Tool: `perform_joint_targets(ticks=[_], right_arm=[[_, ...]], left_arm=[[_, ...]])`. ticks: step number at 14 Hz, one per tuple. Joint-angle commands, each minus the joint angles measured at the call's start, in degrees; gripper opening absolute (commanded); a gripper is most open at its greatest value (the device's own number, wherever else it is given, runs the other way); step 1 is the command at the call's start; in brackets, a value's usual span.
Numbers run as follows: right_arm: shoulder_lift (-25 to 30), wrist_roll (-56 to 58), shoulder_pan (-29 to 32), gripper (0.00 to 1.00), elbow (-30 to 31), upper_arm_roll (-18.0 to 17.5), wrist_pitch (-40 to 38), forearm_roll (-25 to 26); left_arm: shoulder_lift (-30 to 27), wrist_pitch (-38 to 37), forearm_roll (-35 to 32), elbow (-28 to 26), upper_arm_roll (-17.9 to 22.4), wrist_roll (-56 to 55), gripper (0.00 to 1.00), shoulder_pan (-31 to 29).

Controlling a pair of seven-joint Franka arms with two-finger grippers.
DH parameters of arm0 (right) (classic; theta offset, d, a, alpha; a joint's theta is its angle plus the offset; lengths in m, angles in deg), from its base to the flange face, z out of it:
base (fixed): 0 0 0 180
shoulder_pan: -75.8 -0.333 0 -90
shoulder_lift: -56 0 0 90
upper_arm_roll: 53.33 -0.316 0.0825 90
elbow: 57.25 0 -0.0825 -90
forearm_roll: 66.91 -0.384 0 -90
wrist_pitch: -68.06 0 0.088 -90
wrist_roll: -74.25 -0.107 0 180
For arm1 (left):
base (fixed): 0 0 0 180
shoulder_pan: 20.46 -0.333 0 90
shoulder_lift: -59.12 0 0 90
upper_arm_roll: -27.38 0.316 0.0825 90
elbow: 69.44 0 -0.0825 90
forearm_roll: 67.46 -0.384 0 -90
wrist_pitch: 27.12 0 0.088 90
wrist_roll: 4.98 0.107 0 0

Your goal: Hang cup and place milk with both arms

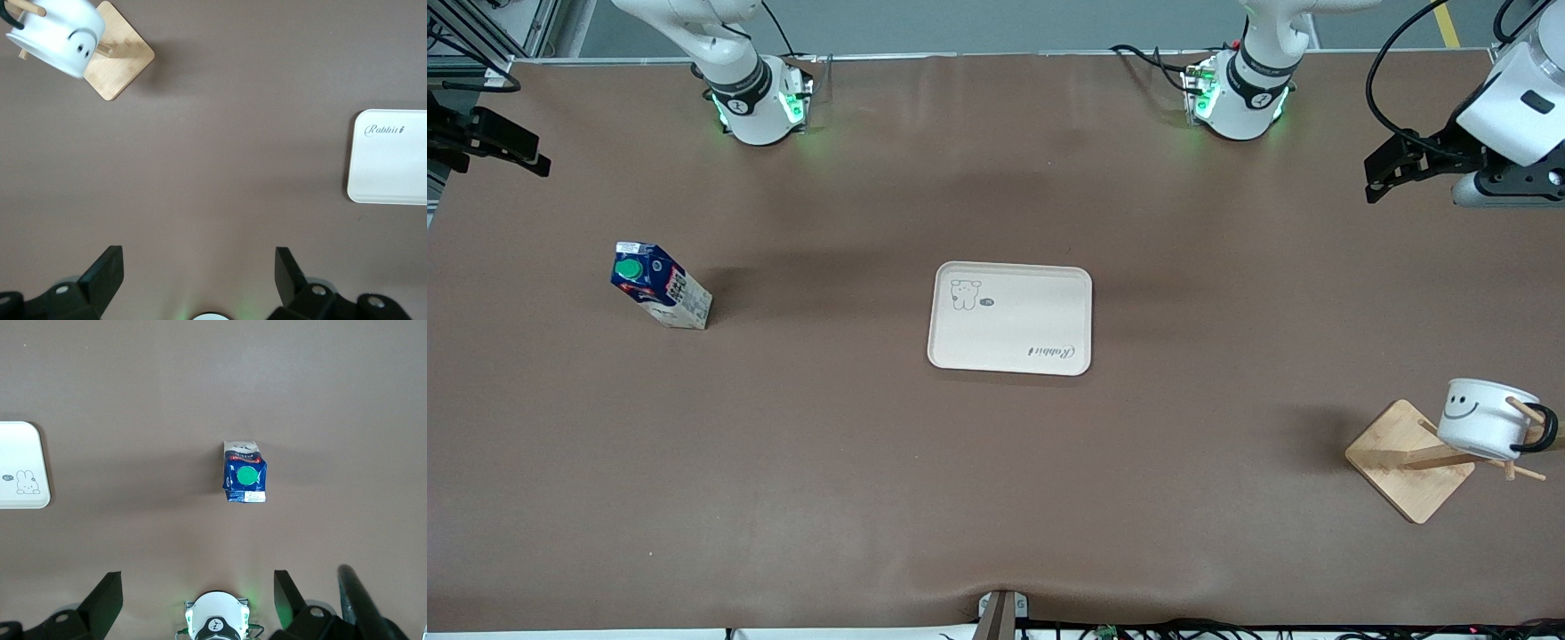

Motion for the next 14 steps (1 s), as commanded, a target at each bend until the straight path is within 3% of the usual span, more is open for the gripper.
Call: perform_joint_targets(ticks=[1,14], right_arm=[[1.51,1.05,1.07,1.00,1.54,-0.52,0.12,-0.66],[1.42,0.88,1.42,1.00,1.45,-0.61,-0.05,-0.66]], left_arm=[[0.64,-1.13,1.02,1.63,-0.03,-0.75,1.00,-0.20],[0.55,-1.22,1.11,1.54,-0.03,-1.54,1.00,-0.20]])
